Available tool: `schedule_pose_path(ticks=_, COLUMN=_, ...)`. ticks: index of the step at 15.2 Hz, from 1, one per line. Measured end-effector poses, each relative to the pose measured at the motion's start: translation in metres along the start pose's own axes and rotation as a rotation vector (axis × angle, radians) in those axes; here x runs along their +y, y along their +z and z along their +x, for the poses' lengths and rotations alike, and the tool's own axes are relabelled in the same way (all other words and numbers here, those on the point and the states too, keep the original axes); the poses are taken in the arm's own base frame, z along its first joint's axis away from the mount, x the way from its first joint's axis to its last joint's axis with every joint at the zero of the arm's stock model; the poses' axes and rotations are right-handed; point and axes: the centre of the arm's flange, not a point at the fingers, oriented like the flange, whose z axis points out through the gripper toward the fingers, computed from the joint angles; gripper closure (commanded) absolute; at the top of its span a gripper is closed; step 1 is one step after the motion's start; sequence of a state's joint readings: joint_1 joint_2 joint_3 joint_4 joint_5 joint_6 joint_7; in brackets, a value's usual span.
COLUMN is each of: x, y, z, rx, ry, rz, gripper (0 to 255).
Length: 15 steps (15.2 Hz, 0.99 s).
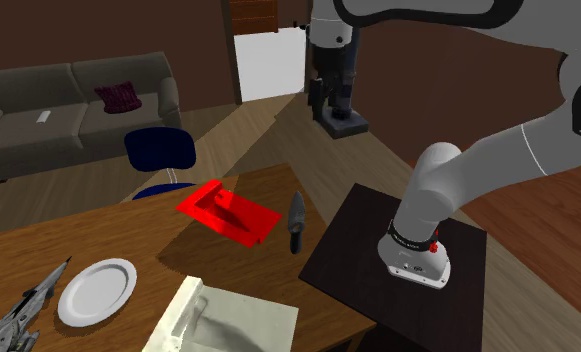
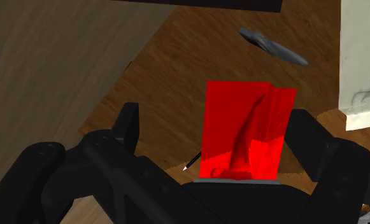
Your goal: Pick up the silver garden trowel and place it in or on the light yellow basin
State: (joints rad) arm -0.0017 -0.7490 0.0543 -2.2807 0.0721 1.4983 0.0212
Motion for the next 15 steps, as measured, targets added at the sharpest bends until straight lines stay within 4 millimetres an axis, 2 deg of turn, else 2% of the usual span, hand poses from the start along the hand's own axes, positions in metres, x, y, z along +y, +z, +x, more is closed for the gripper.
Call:
schedule_pose_path(ticks=1, x=0.000, y=0.000, z=0.000, rx=0.000, ry=0.000, rz=0.000, gripper=0)
schedule_pose_path(ticks=4, x=-0.007, y=0.024, z=0.007, rx=-0.033, ry=0.068, rz=0.016, gripper=0)
schedule_pose_path(ticks=15, x=-0.040, y=0.161, z=0.040, rx=-0.206, ry=0.434, rz=0.100, gripper=0)
